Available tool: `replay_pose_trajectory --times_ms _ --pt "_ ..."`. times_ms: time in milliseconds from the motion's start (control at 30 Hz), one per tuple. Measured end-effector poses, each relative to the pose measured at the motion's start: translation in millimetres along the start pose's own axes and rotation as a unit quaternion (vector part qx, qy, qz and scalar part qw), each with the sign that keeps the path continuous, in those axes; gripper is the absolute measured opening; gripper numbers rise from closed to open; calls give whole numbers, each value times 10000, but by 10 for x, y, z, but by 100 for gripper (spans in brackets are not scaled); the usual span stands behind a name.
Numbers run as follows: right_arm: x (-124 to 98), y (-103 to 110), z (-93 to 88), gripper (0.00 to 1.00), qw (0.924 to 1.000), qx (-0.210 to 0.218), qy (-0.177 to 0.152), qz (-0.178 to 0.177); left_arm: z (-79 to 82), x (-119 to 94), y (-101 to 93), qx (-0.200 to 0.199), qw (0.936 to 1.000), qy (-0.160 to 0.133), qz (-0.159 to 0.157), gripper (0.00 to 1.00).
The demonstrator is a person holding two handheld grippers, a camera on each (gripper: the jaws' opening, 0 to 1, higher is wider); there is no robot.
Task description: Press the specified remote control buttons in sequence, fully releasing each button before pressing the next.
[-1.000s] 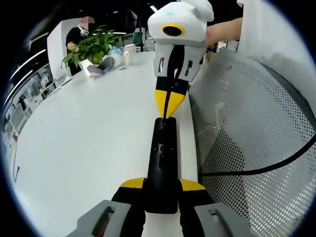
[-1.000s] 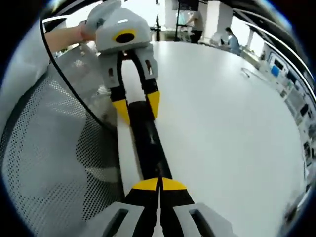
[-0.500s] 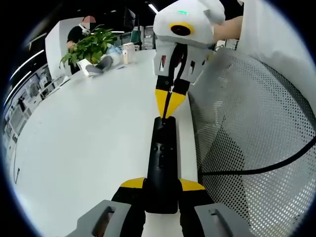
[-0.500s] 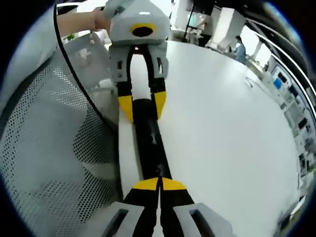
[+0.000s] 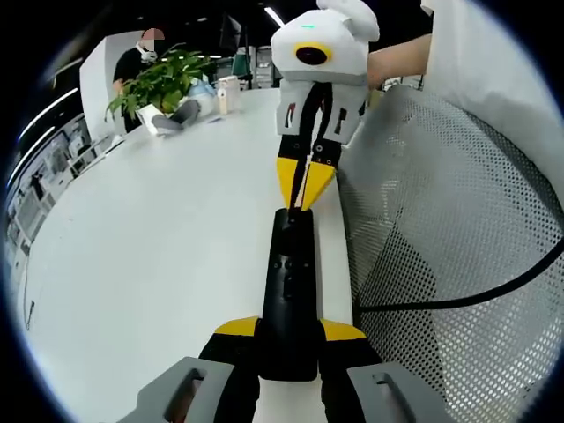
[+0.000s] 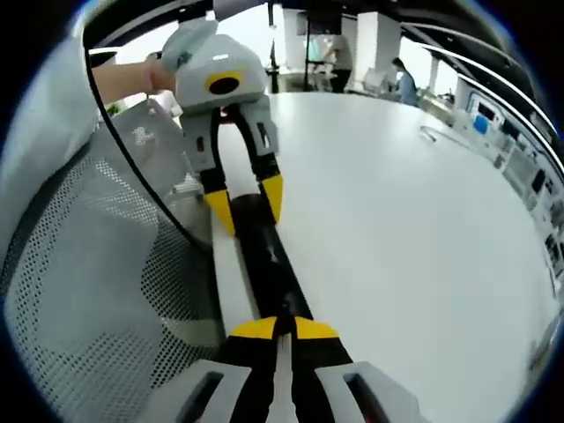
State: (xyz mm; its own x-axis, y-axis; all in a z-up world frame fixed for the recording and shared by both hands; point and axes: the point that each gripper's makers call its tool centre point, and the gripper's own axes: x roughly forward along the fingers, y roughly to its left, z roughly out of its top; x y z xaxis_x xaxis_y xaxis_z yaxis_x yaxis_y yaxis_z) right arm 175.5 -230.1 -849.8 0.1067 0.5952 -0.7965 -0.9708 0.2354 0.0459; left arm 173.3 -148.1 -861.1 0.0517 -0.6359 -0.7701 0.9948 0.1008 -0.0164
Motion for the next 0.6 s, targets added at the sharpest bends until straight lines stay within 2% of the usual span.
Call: replay_pose_trajectory --times_ms 167,267,367,500,600 --pt "1 -29 -1 0 9999 78 -95 -16 1 4 8 72 9998 159 -109 24" --pt "2 16 13 5 9989 455 39 72 -5 3 -2 150 9997 112 -173 24" --pt "17 14 6 3 9996 143 176 -169 -11 2 -12 131 9998 47 -139 24" --pt "24 70 6 7 9995 134 197 -230 -8 9 -11 176 9997 123 -130 24" --pt "24 54 0 7 9994 -36 192 -273 -13 6 -7 99 9999 97 -81 24"
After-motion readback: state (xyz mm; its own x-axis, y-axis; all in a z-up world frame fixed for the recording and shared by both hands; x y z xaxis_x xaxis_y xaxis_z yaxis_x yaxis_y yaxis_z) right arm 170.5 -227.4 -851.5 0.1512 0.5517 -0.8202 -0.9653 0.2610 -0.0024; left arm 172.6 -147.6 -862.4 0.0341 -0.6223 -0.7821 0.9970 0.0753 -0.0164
